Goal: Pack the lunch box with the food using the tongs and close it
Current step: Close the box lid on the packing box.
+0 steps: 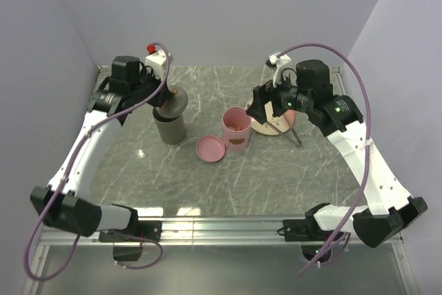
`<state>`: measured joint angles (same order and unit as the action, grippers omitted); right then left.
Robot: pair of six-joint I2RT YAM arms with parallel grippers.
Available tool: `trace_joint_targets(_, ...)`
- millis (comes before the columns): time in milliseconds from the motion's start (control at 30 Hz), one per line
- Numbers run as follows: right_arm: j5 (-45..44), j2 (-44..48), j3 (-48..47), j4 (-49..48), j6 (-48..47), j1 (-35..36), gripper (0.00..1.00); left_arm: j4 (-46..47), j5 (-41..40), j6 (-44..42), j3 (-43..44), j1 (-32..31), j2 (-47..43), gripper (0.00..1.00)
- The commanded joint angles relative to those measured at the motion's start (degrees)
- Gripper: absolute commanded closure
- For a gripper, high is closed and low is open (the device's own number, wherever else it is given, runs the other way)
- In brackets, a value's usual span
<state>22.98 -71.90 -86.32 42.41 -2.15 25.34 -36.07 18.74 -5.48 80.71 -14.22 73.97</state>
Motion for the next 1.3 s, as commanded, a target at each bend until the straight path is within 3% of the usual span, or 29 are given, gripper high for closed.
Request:
trace_joint_targets(0, -10.1, 4.2, -0.8, 6.2, -10.4, -0.6, 0.00, -8.4, -7.7, -3.7, 5.9, 0.2, 4.4, 0.99)
trace_joint_targets(233, -4.3, 5.5, -3.7, 7.9, -9.5, -6.6, 0.00, -9.8, -11.8, -2.5, 9.3, 0.2, 12.0, 1.00)
trace_joint_targets(700, 1.4, 4.9, -2.4, 6.7, -8.6, -7.4, 0.00, -1.9, -13.2, -0.8, 0.6, 0.2, 10.8, 1.00)
trace_joint_targets(1267, 3.8, 4.5, -1.3, 6.5, -8.0, -8.1, 0.00, -3.1, -12.7, -1.2, 3.3, 0.2, 15.1, 1.00)
